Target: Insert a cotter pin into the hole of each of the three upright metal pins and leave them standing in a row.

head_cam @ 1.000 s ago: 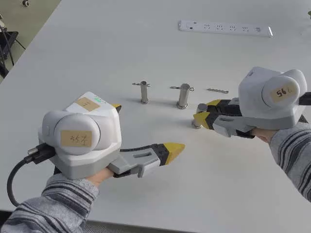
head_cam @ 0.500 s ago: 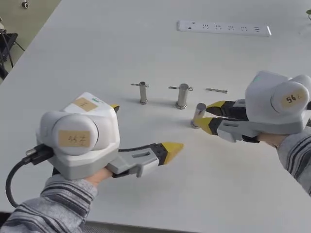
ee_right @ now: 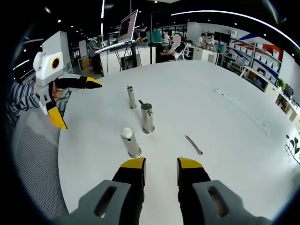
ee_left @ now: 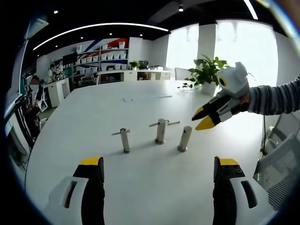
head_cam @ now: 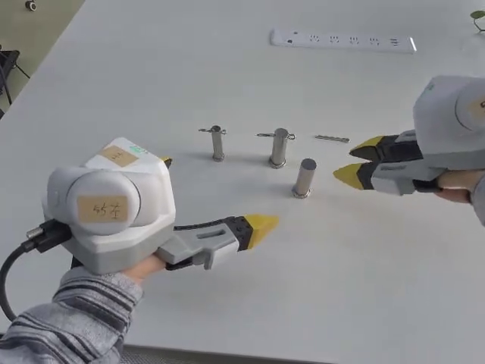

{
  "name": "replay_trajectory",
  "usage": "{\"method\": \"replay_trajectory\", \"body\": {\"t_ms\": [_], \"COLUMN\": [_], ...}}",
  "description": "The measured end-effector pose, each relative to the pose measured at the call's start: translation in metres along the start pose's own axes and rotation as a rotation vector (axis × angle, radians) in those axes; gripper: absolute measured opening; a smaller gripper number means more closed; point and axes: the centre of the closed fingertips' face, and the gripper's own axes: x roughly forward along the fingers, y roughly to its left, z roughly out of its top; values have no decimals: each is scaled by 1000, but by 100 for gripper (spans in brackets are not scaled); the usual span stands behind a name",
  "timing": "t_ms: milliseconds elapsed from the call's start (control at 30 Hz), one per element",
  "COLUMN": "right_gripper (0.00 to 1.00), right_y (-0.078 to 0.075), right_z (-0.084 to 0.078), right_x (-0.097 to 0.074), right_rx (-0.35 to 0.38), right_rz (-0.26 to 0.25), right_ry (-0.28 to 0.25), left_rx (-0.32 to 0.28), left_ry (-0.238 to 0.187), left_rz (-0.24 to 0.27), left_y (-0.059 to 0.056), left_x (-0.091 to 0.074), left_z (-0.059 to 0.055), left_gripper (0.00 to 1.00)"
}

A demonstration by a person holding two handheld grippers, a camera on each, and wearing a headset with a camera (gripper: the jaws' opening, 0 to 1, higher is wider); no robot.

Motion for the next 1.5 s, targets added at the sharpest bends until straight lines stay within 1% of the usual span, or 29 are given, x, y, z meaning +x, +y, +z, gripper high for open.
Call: {"method": "replay_trajectory", "body": {"t_ms": [100, 333, 400, 467, 600, 767, 933, 967, 1100, 1167, 1233, 1333, 1433, 1500], "right_gripper": [21, 21, 21, 20, 19, 17, 12, 12, 8, 4, 2, 0, 0, 0], "right_y": [-13, -32, -35, -38, -42, -47, -54, -54, -56, -58, -55, -54, -54, -57], "right_z": [-2, 3, 3, 3, -1, -6, -9, -11, -13, -14, -16, -16, -17, -17], "right_x": [1, 11, 16, 19, 27, 34, 39, 40, 43, 45, 45, 44, 44, 45], "right_rx": [-15, -56, -68, -77, -88, -90, -69, -66, -72, -63, -84, -105, -129, -169], "right_rz": [1, 21, 33, 34, 56, 70, 75, 78, 80, 68, 82, 85, 88, 89], "right_ry": [60, 121, 143, 156, 199, 236, 253, 265, 282, 293, 306, 319, 331, 345], "left_rx": [2, 10, 10, 10, 13, 9, 9, 7, 6, 5, 1, 2, -1, 2], "left_ry": [0, 4, 4, 6, 11, 17, 25, 24, 23, 23, 28, 31, 32, 34], "left_rz": [3, 6, 10, 11, 15, 18, 16, 17, 18, 17, 15, 18, 19, 20], "left_y": [2, 6, 7, 8, 9, 10, 11, 12, 13, 13, 14, 15, 15, 16], "left_x": [0, 1, 2, 2, 2, 3, 4, 4, 5, 5, 6, 6, 6, 6], "left_z": [0, 0, 0, -1, -2, -4, -5, -5, -5, -5, -6, -7, -8, -9], "left_gripper": [98, 99, 99, 99, 99, 99, 99, 99, 98, 97, 97, 97, 96, 96]}}
